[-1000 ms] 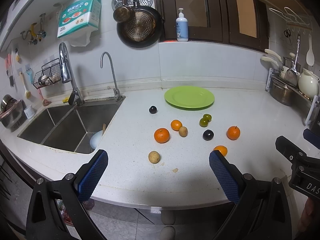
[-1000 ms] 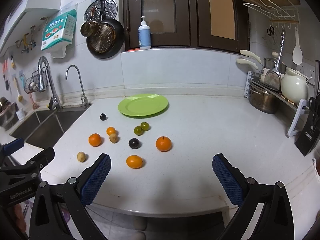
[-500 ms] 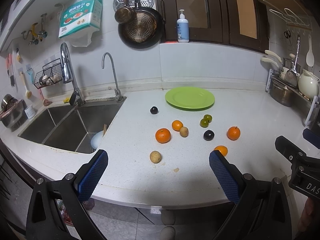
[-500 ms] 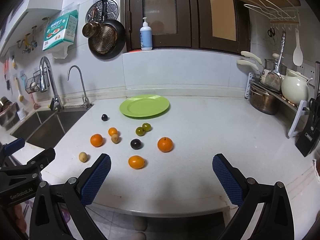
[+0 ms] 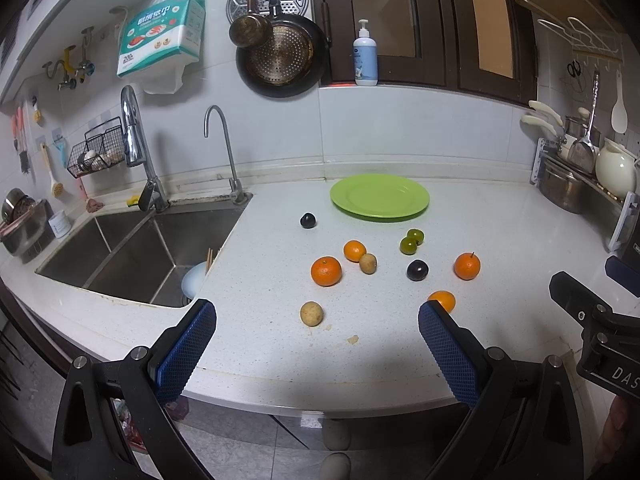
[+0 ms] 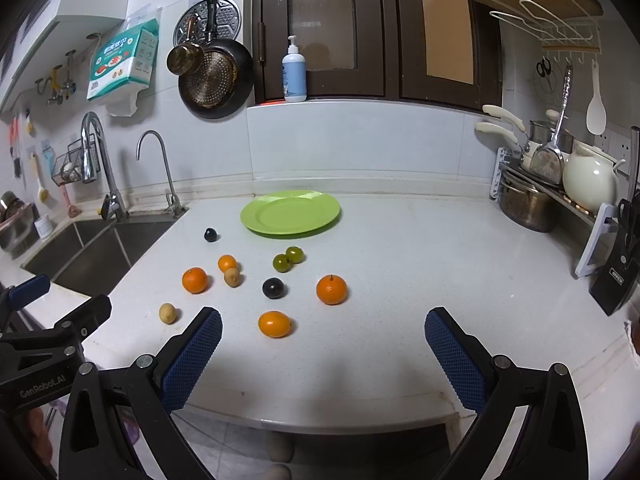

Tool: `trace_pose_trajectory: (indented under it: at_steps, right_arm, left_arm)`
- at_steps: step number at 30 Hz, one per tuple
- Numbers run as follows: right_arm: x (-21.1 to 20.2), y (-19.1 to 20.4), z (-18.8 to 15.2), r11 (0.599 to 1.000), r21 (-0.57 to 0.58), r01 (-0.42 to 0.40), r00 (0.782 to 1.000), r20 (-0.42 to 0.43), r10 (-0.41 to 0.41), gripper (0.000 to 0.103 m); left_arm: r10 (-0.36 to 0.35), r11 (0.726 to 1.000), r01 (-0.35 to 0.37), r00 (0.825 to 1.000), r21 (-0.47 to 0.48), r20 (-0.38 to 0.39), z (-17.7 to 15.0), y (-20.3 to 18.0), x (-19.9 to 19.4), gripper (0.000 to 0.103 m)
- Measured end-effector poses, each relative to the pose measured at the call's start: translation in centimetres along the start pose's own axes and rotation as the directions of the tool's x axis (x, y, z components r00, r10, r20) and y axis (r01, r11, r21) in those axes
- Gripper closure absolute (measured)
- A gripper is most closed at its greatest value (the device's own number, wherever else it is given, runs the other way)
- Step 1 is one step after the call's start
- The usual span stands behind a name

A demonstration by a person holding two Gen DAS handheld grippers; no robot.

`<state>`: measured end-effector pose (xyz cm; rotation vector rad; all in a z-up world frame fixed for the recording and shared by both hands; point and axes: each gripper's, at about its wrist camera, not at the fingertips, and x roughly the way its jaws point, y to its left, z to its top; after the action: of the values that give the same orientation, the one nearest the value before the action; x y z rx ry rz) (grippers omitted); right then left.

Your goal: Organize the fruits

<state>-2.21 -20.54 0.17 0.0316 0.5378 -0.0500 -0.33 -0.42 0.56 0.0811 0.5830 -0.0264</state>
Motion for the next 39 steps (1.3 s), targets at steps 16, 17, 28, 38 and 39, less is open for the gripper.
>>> trace_pose_trajectory:
  at_steps: [16,17,28,38,39]
  right_arm:
    - [0.1,0.4,0.0,1.0,-0.003,0.001,1.0,-0.003,-0.001,0.001]
    - [0.1,0.4,-0.1,1.0,-0.003,0.001,1.0,-0.005,-0.001,0.001]
    - [2.2,1.2,-0.1,1.0,-0.003,-0.012,0.998,-0.058,0.012,0.001]
    - [6.4,2.6,0.0,0.999,-0.001,-0.04,0.989,-0.145,0.04,0.004]
    - [6.9,2.8,0.0,0.999,-0.002,-0.046,0.987,-0.156,0.045,0.005]
  left_arm:
    - [-0.006,1.0,0.006,1.0,0.0,-0.009,-0.1,0.3,0.0,0.0]
    - [-0.008,1.0,0.008,1.0,0.0,-0.011,0.0,0.3,0.2,0.0]
    - [-0.017,1.0,0.018,0.998,0.016,-0.065,-0.1,0.6,3.0,0.0]
    - [-0.049,0.998,0.054,0.992,0.041,-0.118,-0.6,1.5,7.2,0.01]
    - [-0.056,0.997,0.061,0.991,0.042,-0.124,-0.7,1.6,7.6,0.011]
